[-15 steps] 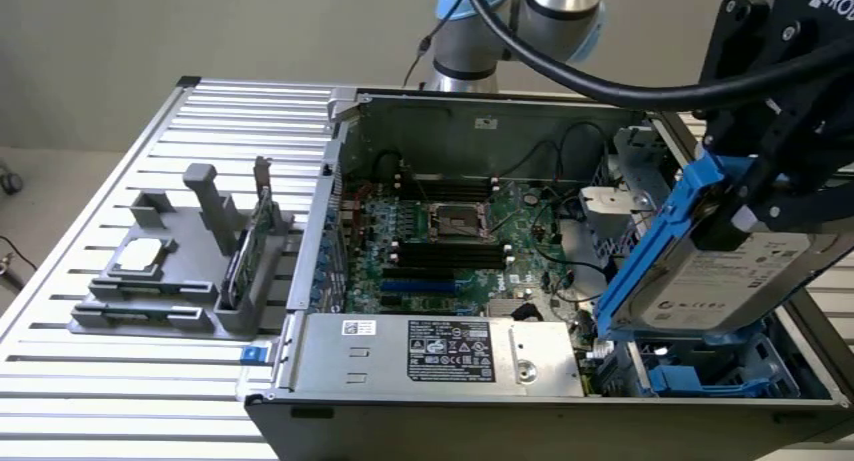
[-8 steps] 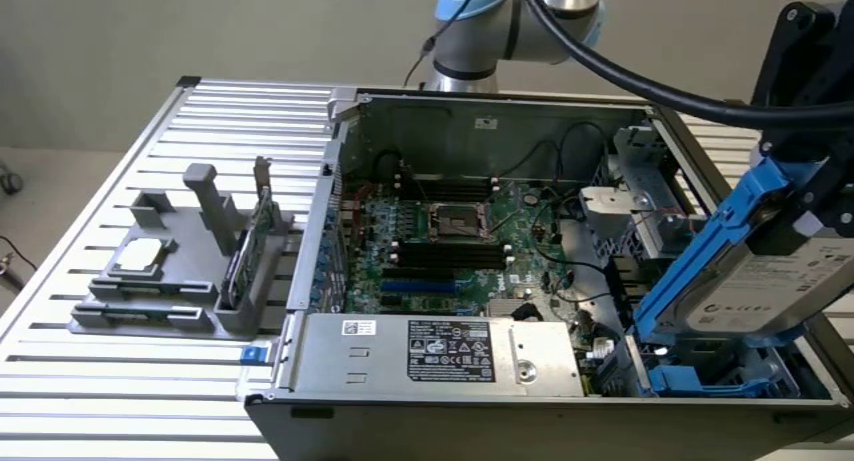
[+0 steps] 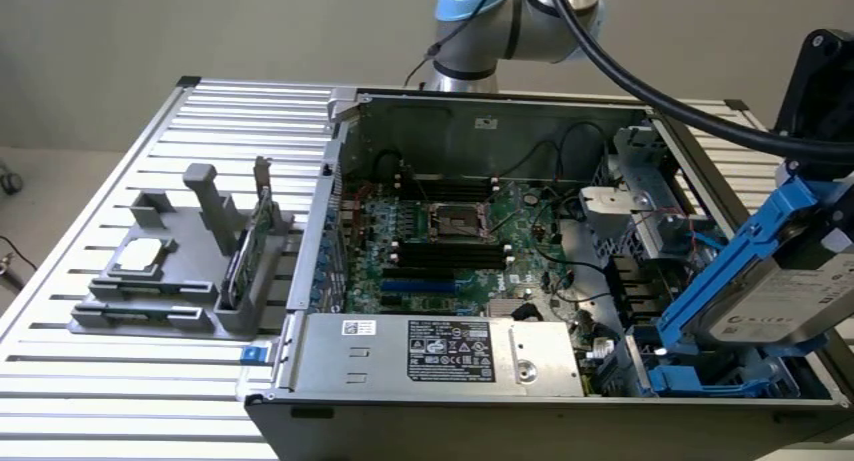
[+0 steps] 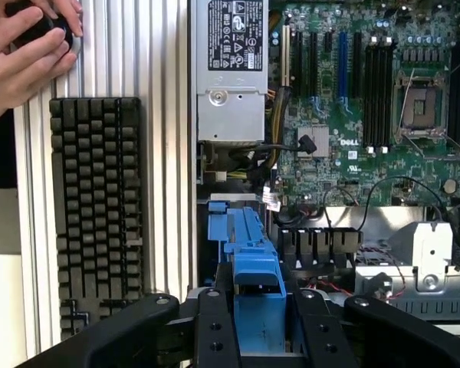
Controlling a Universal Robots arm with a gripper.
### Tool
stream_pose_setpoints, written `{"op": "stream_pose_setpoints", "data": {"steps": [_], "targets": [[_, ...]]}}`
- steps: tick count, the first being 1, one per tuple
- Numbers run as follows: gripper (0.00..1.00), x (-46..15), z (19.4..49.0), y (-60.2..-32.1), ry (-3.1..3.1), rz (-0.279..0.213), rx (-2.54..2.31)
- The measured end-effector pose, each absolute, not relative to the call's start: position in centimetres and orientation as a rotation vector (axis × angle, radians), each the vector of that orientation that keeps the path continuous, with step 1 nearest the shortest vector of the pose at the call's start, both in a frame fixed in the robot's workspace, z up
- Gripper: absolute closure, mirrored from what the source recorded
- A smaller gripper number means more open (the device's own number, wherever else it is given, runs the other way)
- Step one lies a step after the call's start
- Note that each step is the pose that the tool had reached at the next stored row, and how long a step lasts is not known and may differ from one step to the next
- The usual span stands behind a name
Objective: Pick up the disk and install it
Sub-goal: 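Pick up the disk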
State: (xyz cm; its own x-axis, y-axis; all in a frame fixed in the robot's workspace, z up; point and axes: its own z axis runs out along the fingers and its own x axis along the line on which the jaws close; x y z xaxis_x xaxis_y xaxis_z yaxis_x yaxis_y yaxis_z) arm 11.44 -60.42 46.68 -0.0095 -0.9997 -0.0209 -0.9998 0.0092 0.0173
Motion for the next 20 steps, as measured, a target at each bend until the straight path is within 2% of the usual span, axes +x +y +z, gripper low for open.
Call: {"op": "stream_pose_setpoints", "data": {"steps": [6,20], "targets": [[0.67,11.5,46.1,-59.4,2.233,0.034,-2.214],[0.67,11.5,45.5,-59.5,2.229,0.028,-2.223]]}}
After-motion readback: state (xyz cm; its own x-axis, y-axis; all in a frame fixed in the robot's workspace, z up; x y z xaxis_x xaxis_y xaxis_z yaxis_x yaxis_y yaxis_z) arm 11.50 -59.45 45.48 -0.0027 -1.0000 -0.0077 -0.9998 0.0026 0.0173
